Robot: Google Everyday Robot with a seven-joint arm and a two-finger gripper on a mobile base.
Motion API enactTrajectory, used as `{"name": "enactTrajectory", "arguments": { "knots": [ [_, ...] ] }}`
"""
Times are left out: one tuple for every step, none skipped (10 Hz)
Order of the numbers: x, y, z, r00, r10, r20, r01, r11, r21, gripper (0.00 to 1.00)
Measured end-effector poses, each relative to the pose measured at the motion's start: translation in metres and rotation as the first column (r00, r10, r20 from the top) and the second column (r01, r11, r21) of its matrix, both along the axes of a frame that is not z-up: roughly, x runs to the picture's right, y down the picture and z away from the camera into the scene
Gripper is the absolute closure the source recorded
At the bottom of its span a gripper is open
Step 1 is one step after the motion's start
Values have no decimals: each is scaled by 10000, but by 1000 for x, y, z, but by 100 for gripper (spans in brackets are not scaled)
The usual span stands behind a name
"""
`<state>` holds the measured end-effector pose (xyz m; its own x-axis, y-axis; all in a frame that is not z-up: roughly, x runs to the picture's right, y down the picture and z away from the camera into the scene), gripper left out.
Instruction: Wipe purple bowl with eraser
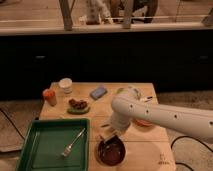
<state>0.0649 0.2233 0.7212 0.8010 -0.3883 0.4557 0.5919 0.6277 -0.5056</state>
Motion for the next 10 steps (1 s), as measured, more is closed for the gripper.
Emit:
{"name": "enactTrajectory", "arguments": {
  "knots": [
    [0, 2, -1, 10000, -48, 25, 48, 10000, -53, 95],
    [0, 2, -3, 10000, -45, 3, 45, 10000, -13, 95],
    [-1, -3, -6, 9999, 45, 98, -47, 9998, 192, 95],
    [-3, -7, -9, 9997, 80, 251, -88, 9993, 351, 95],
    [-4, -10, -12, 9993, 88, 370, -105, 9989, 453, 95],
    [-6, -12, -15, 9986, 60, 522, -86, 9987, 510, 95],
    [-6, -12, -19, 9971, 19, 765, -58, 9987, 508, 95],
    [-7, -10, -20, 9955, -29, 949, -14, 9990, 445, 95],
    [-10, -6, -23, 9913, -151, 1304, 110, 9994, 323, 95],
    [-12, -2, -24, 9879, -254, 1529, 218, 9994, 255, 95]
  ]
}}
